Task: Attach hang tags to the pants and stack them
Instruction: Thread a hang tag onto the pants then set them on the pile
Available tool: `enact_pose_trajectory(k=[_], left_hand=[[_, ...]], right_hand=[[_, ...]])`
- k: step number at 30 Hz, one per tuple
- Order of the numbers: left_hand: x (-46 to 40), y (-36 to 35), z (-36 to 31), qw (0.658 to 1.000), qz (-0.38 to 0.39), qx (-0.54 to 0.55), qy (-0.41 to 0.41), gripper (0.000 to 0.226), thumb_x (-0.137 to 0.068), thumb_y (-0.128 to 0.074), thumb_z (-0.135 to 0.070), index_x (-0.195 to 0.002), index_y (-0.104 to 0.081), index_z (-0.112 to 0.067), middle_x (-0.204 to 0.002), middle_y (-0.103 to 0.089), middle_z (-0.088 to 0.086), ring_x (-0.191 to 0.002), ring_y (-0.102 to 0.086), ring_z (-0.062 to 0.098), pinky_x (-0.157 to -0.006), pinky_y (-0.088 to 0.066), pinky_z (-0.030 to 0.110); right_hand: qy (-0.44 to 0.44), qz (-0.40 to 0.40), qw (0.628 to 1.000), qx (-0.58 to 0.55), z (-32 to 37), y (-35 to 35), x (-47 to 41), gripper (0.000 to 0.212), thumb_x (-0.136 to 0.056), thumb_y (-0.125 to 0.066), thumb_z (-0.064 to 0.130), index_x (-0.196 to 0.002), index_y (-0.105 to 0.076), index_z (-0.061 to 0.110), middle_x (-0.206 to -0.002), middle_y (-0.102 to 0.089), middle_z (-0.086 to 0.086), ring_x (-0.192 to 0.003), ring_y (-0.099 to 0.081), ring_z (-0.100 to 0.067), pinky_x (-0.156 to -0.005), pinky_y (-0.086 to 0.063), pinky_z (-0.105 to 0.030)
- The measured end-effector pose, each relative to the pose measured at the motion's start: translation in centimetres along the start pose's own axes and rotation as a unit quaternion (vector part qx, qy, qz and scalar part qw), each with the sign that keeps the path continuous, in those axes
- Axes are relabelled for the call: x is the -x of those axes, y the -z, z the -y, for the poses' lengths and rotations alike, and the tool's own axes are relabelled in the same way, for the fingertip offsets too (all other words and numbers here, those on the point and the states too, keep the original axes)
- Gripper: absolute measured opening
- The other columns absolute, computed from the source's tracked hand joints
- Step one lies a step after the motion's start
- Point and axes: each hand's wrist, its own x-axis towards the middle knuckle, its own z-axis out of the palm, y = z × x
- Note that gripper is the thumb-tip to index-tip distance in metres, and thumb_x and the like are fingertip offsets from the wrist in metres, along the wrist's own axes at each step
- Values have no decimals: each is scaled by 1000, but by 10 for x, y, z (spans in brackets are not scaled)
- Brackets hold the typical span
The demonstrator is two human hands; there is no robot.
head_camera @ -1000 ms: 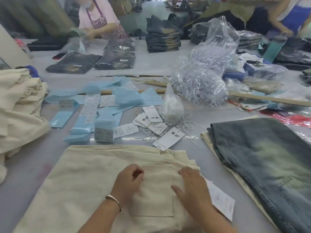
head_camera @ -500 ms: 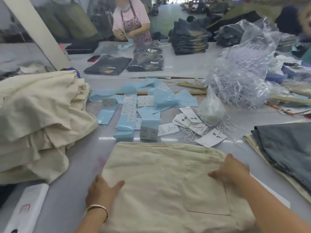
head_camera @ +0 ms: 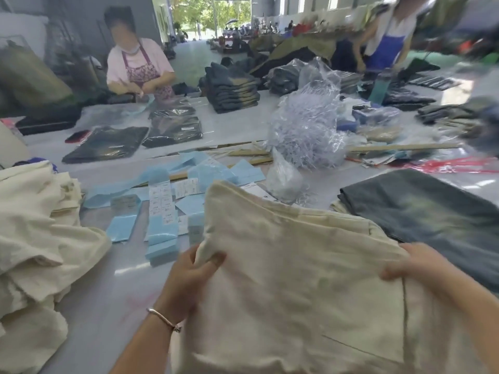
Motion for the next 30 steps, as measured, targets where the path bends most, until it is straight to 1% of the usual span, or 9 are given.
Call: enact_pose_trajectory(k=[2,8,12,15,19,22,24,27,30], left_hand=[[-13,-32,-22,998,23,-28,-45,25,-74,-81,-35,-91,-73,-18,-88,-76,5,-83,-72,24,-70,-56,36],[-52,-188,-94,944,68,-212,-244,25,-75,-61,-51,-82,-56,-27,-69,-65,0,-59,-59,3,-53,-42,29],[-77,-302,-143,899,97,-246,-348,33,-80,-65,-50,-78,-53,-19,-65,-61,3,-63,-59,22,-59,-44,41],[-109,-377,-174,867,60,-283,-405,34,-80,-73,-44,-76,-55,-15,-65,-58,2,-67,-55,29,-61,-37,36],[-157,-454,-185,839,-1,-336,-428,31,-78,-76,-37,-98,-66,-15,-92,-63,13,-90,-58,35,-76,-43,39],[-180,-490,-151,784,-2,-472,-404,46,-75,-75,-29,-119,-64,-21,-120,-56,14,-114,-47,37,-91,-43,45],[-178,-508,-102,747,109,-563,-335,47,-81,-69,-35,-126,-60,-26,-133,-53,6,-124,-45,30,-100,-41,40],[-159,-522,-6,657,330,-649,-195,45,-94,-53,-44,-134,-54,-24,-143,-48,3,-133,-43,23,-110,-32,32],[-139,-522,47,604,379,-682,-163,35,-95,-41,-36,-115,-62,-17,-127,-59,8,-122,-51,29,-100,-42,40]], right_hand=[[-16,-41,999,-28,-17,35,19,38,-50,-89,26,-82,-74,11,-85,-73,-9,-82,-65,-23,-72,-47,-33],[-43,-218,970,-102,-87,119,42,35,-75,-78,45,-91,-65,17,-88,-64,3,-75,-56,-8,-61,-42,-23],[-81,-282,947,-131,-142,183,42,37,-79,-66,59,-86,-65,22,-86,-64,4,-89,-61,-21,-70,-47,-31],[-77,-307,932,-176,-186,228,32,51,-78,-63,63,-94,-72,16,-96,-71,-5,-91,-64,-22,-80,-48,-36],[-96,-351,902,-232,-230,263,-8,61,-78,-66,61,-108,-61,7,-109,-64,-9,-95,-58,-25,-81,-44,-37],[-149,-353,923,-21,-246,253,-50,58,-85,-59,58,-116,-43,11,-124,-53,-10,-109,-50,-30,-88,-42,-39],[-134,-302,925,187,-255,225,-75,62,-87,-53,58,-133,-34,21,-147,-30,-11,-134,-29,-33,-106,-32,-45],[-87,-196,937,277,-268,176,-102,56,-92,-46,52,-141,-27,34,-159,18,-10,-145,15,-36,-115,2,-56],[-70,-138,920,361,-272,155,-117,47,-99,-33,42,-144,-30,34,-162,10,-1,-146,20,-27,-104,27,-54]])
